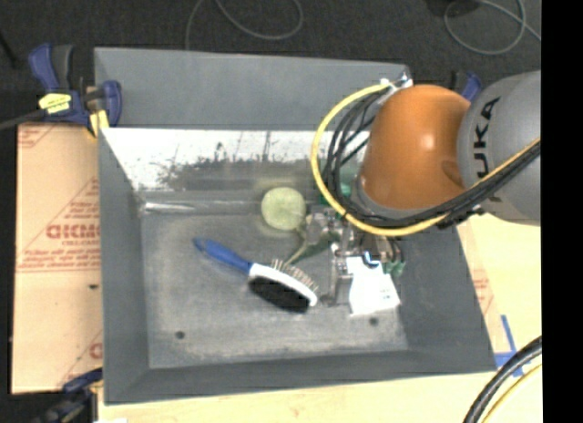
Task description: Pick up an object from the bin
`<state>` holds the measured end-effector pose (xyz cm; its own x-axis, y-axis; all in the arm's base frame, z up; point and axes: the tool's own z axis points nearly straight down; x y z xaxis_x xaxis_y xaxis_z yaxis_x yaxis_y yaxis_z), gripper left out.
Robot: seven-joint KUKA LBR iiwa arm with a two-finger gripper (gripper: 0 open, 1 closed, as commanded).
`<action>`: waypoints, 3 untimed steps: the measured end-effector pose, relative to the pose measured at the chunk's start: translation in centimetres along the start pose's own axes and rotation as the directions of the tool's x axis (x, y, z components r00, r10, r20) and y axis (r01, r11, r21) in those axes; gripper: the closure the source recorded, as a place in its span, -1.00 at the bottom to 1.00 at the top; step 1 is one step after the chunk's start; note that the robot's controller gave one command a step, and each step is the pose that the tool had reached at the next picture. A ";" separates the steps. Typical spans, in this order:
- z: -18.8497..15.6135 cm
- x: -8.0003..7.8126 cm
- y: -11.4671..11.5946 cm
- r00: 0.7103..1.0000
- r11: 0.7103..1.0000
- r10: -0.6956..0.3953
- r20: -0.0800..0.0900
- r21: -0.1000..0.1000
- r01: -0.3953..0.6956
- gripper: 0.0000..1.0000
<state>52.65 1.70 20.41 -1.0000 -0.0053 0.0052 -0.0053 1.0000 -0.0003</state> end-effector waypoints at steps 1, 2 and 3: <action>-0.5 -0.1 0.0 1.000 1.000 0.001 0.009 0.000 -0.001 -1.00; 5.3 -0.7 0.6 0.991 0.991 0.136 0.011 -0.003 -0.136 -1.00; 7.7 -0.8 1.3 0.979 0.979 0.204 0.005 -0.002 -0.204 -1.00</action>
Offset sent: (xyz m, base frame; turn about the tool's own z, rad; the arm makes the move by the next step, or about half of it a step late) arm 0.0121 0.0144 -0.1341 0.3151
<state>53.35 3.01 12.66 -0.9801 0.1985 0.0002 0.1985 0.9801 0.0007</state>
